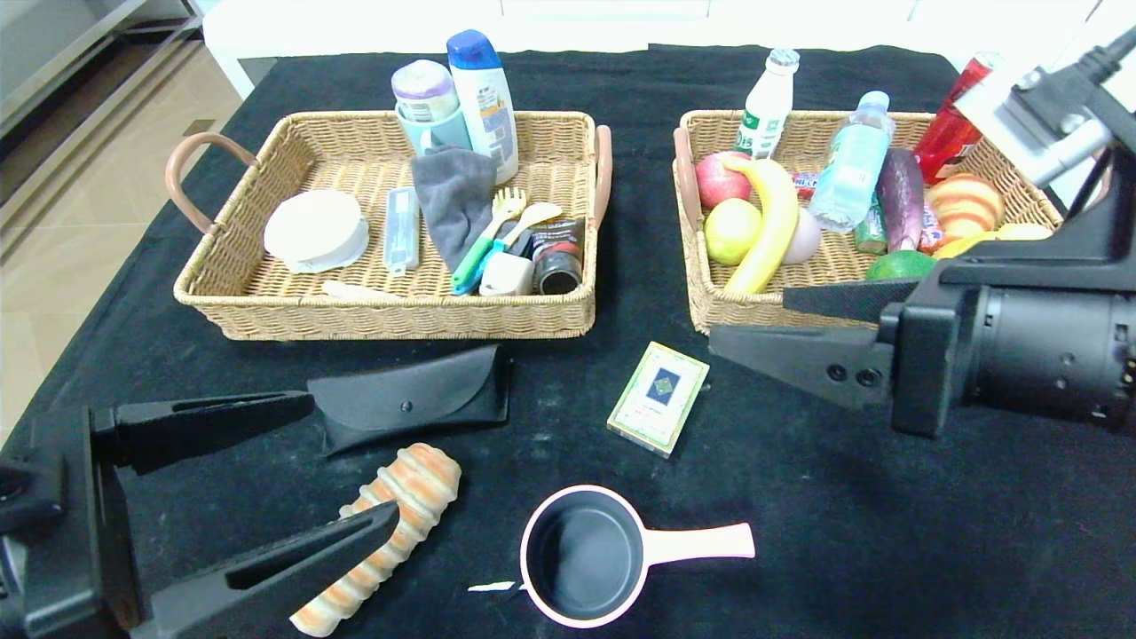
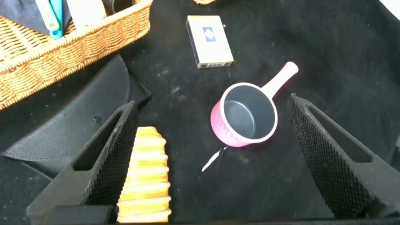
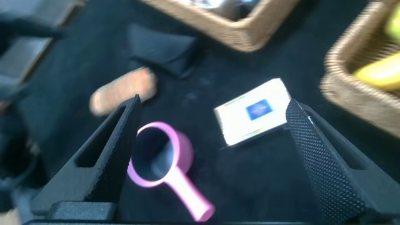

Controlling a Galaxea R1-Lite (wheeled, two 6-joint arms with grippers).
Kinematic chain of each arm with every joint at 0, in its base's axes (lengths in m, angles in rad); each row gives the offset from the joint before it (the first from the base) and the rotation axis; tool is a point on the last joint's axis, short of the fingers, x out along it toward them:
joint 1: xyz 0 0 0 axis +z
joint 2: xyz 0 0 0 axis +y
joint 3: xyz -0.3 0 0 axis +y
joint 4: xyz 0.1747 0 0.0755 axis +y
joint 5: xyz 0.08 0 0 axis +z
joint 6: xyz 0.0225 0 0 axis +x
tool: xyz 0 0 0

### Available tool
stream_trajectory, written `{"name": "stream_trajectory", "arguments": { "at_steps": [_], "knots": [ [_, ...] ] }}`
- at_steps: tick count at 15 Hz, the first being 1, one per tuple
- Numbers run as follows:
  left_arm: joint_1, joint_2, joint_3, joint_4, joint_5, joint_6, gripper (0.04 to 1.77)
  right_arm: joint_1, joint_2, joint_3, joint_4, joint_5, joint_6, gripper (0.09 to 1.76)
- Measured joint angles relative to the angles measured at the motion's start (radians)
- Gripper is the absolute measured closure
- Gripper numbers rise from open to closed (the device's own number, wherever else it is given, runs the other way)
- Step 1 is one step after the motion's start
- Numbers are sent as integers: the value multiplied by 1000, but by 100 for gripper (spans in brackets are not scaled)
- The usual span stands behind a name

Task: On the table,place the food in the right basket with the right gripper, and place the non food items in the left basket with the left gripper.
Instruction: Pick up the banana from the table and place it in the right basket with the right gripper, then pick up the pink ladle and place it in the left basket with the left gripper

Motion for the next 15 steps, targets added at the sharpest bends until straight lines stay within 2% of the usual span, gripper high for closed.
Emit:
{"name": "stream_trajectory", "arguments": {
  "at_steps": [8, 11, 13, 15],
  "knots": [
    [-4, -4, -4, 16, 14, 14, 9, 0, -98, 394, -428, 99, -109, 15],
    [-3, -3, -7, 15, 51, 25, 9, -12, -109, 522, -569, 104, -122, 15],
    [-3, 0, -7, 16, 55, 26, 9, -40, -109, 578, -628, 106, -146, 15],
    [-3, 0, -7, 16, 57, 26, 9, -66, -109, 594, -633, 106, -157, 15]
  ]
}}
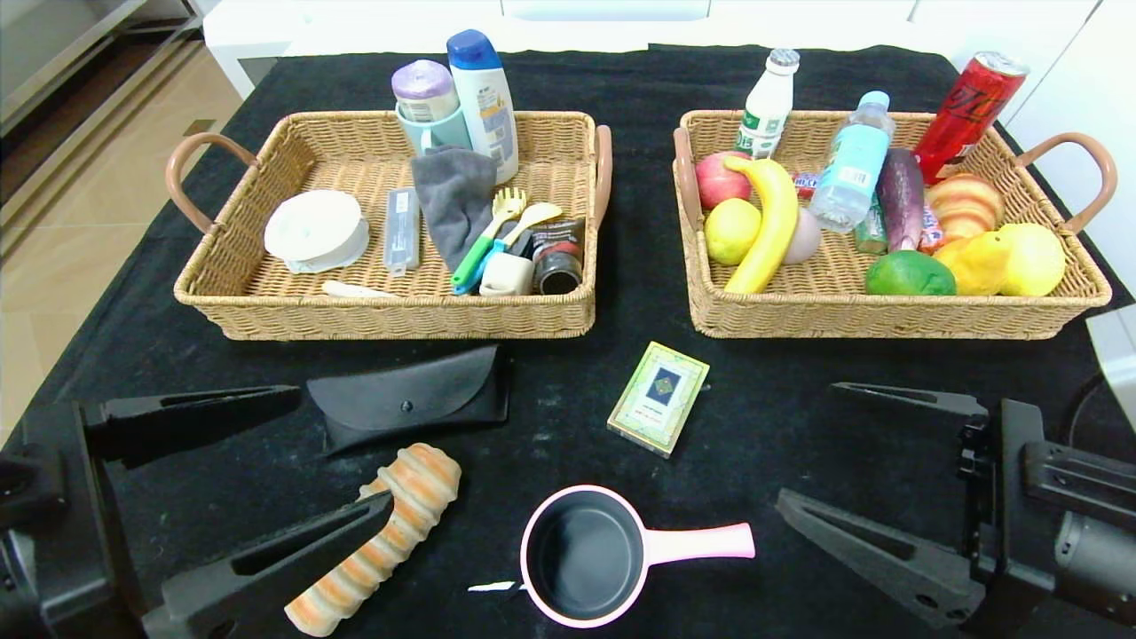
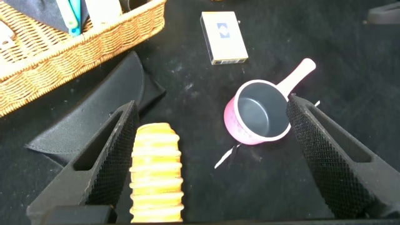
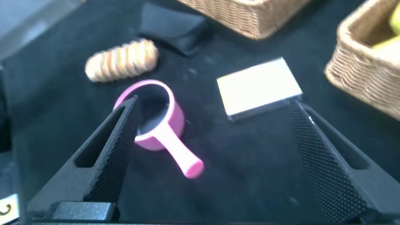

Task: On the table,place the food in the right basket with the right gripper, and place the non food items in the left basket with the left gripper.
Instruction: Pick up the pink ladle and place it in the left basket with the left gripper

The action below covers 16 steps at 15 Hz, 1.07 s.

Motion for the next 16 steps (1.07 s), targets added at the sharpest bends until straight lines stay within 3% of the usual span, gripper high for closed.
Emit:
{"name": "stream_trajectory", "arguments": {
  "at_steps": [2, 5, 10, 16],
  "knots": [
    [0, 1, -4, 1, 30, 0, 9, -6, 0, 9, 0, -2, 0, 15],
    [0, 11, -10, 51, 134, 13, 9, -7, -2, 18, 1, -6, -2, 15],
    [11, 39, -23, 104, 166, 12, 9, -19, -31, 16, 4, -7, -5, 15],
    [158, 146, -183, 251, 169, 82, 9, -27, -43, 13, 5, -8, -6, 15]
  ]
}}
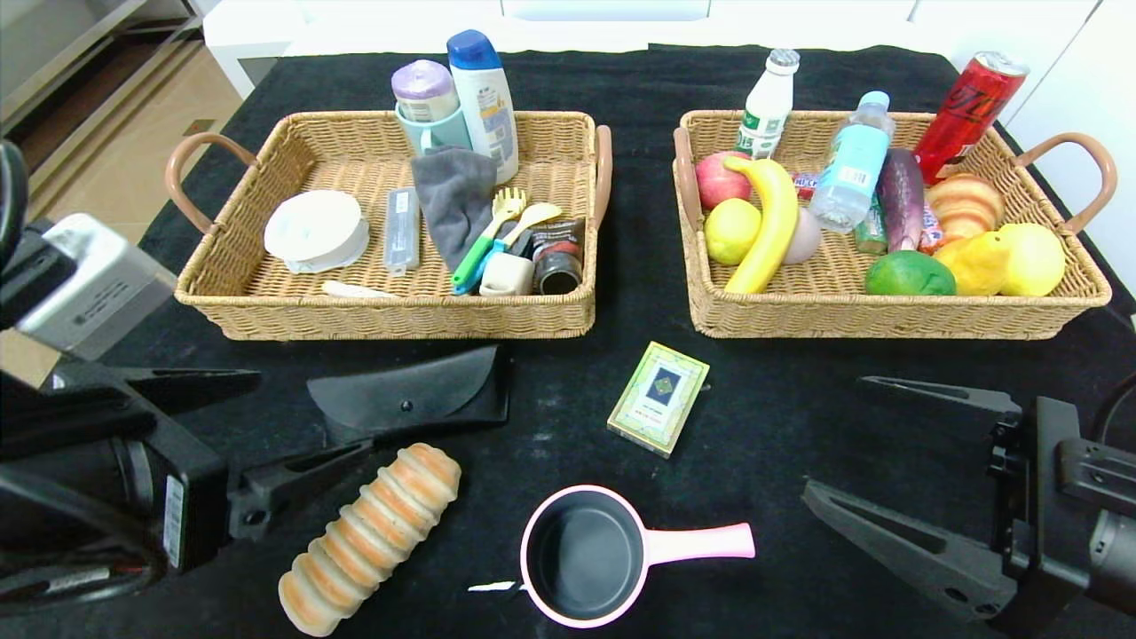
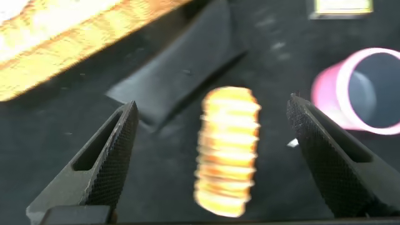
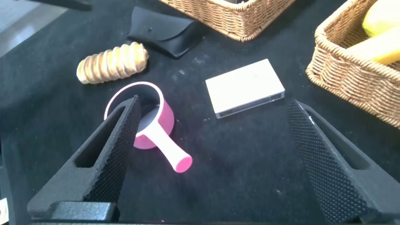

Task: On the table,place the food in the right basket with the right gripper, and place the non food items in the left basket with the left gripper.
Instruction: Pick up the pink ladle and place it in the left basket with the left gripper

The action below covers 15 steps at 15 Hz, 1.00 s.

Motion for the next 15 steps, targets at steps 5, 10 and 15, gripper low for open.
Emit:
{"name": "stream_trajectory", "arguments": {
  "at_steps": [5, 10, 15],
  "knots": [
    [-86, 111, -230, 287, 64, -51, 9, 0, -2, -3, 0, -31, -8, 15],
    [-245, 253, -345, 387, 178, -232, 9, 0, -17, -5, 2, -31, -14, 15],
    [-331, 350, -352, 431, 191, -334, 9, 2, -25, -7, 5, -48, -26, 15]
  ]
}}
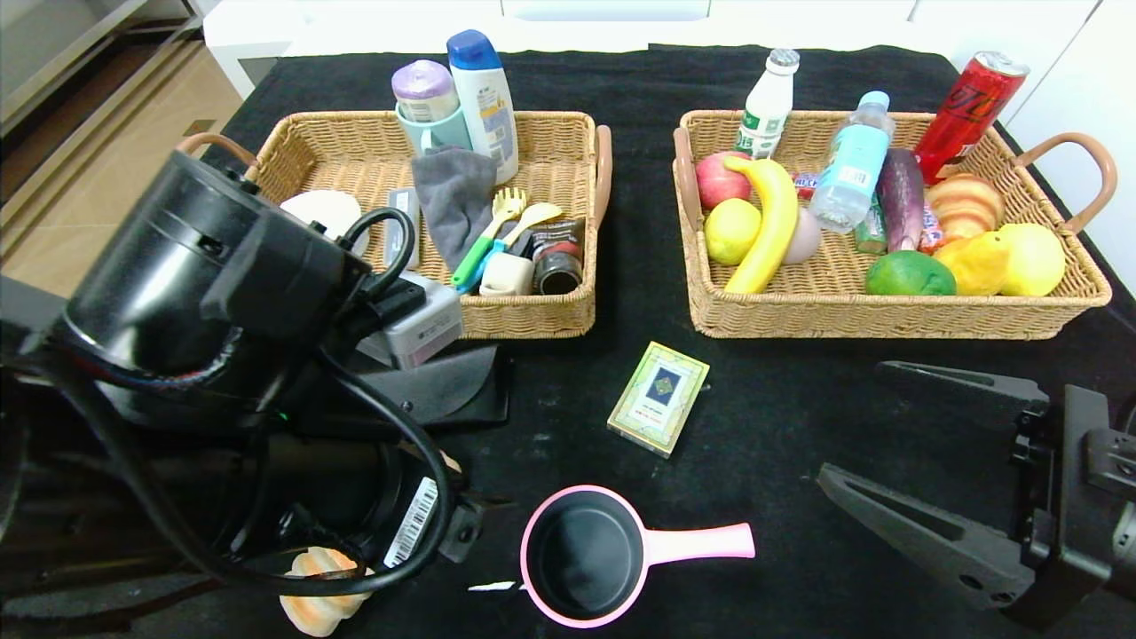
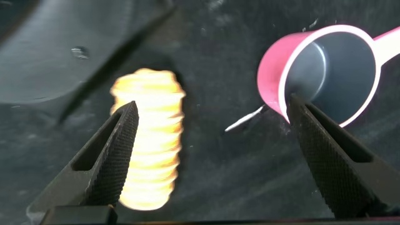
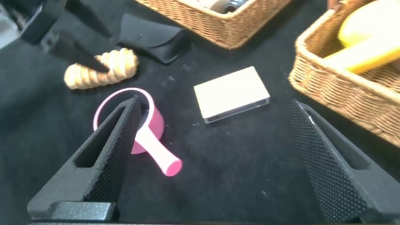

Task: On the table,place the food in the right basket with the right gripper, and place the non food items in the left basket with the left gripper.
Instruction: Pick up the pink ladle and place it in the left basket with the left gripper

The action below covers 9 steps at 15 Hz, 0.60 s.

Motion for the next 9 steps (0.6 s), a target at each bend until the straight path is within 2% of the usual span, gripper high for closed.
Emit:
{"name": "stream_trajectory", "arguments": {
  "at_steps": [9],
  "knots": [
    [-81, 67, 2, -9, 0, 6, 9, 3, 0, 0, 0, -6, -4, 15]
  ]
}}
